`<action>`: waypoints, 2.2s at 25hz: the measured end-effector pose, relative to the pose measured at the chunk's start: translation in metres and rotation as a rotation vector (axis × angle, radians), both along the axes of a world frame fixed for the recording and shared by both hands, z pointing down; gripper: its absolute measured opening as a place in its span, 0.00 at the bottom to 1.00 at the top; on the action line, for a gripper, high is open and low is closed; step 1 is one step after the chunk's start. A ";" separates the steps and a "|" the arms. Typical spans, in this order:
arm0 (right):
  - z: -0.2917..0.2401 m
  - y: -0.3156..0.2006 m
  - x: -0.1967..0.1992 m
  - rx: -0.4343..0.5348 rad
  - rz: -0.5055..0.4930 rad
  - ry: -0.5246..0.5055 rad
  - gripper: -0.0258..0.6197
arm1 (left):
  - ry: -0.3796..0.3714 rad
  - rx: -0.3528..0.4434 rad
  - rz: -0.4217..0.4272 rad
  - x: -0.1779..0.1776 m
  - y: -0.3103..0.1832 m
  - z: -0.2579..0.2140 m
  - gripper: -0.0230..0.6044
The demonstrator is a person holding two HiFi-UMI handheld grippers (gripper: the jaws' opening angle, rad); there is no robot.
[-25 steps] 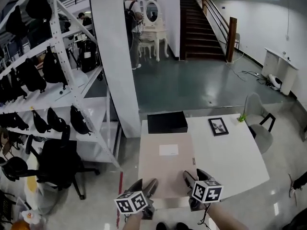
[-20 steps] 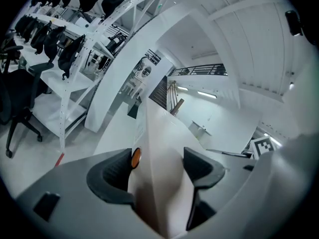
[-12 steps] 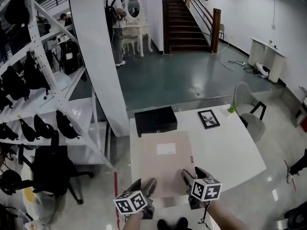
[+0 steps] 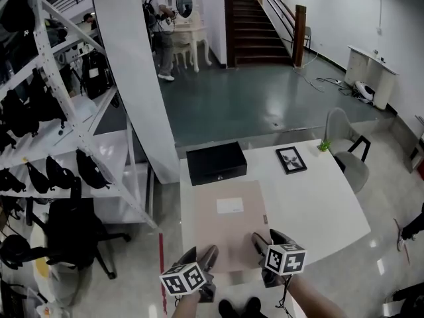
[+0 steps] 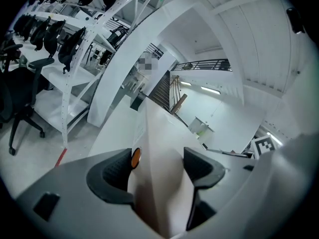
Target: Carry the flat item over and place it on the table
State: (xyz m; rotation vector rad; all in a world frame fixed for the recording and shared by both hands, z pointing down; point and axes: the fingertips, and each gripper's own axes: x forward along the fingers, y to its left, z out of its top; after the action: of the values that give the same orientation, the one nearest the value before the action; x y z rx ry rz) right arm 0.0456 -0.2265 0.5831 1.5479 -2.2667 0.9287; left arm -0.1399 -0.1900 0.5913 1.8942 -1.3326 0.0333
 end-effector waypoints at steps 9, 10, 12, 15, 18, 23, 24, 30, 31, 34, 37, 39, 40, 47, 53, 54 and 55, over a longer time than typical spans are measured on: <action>0.015 -0.011 -0.014 -0.036 -0.045 0.004 0.42 | -0.010 -0.045 -0.046 -0.012 -0.002 0.013 0.52; 0.016 -0.013 -0.014 -0.038 -0.049 0.005 0.42 | -0.011 -0.049 -0.050 -0.013 -0.003 0.014 0.52; 0.020 -0.015 -0.016 -0.047 -0.056 0.002 0.42 | -0.012 -0.057 -0.058 -0.014 -0.004 0.016 0.52; 0.022 -0.020 -0.019 -0.053 -0.067 0.001 0.42 | -0.012 -0.065 -0.067 -0.016 -0.007 0.018 0.52; 0.022 -0.024 -0.020 -0.050 -0.076 0.007 0.42 | -0.011 -0.069 -0.075 -0.016 -0.009 0.018 0.52; 0.025 -0.028 -0.019 -0.042 -0.083 0.032 0.42 | -0.012 -0.086 -0.075 -0.015 -0.012 0.024 0.52; 0.026 -0.029 -0.019 -0.040 -0.083 0.035 0.42 | -0.009 -0.089 -0.076 -0.015 -0.012 0.025 0.52; 0.029 -0.032 -0.021 -0.031 -0.073 0.054 0.43 | -0.039 -0.104 -0.073 -0.019 -0.015 0.033 0.52; 0.030 -0.032 -0.021 -0.030 -0.070 0.055 0.43 | -0.056 -0.100 -0.071 -0.019 -0.016 0.033 0.52; 0.031 -0.032 -0.020 -0.028 -0.061 0.055 0.43 | -0.095 -0.090 -0.062 -0.018 -0.017 0.031 0.52; 0.031 -0.032 -0.020 -0.028 -0.058 0.053 0.43 | -0.093 -0.087 -0.060 -0.018 -0.018 0.031 0.52; 0.032 -0.032 -0.021 -0.027 -0.058 0.052 0.43 | -0.096 -0.085 -0.061 -0.019 -0.018 0.031 0.52; 0.032 -0.032 -0.021 -0.027 -0.059 0.052 0.43 | -0.097 -0.084 -0.061 -0.019 -0.018 0.031 0.52; 0.031 -0.033 -0.022 -0.026 -0.060 0.056 0.43 | -0.096 -0.097 -0.050 -0.019 -0.019 0.030 0.52; 0.031 -0.033 -0.020 -0.033 -0.055 0.043 0.44 | -0.169 -0.096 -0.029 -0.019 -0.020 0.027 0.52; 0.031 -0.032 -0.020 -0.033 -0.053 0.047 0.44 | -0.178 -0.096 -0.029 -0.020 -0.020 0.026 0.52; 0.030 -0.032 -0.020 -0.032 -0.052 0.052 0.44 | -0.188 -0.096 -0.028 -0.020 -0.020 0.025 0.52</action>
State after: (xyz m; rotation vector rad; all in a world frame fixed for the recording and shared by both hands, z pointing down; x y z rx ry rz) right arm 0.0253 -0.2585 0.6135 1.4754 -2.2343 0.8958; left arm -0.1601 -0.2098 0.6165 1.8263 -1.4563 0.2625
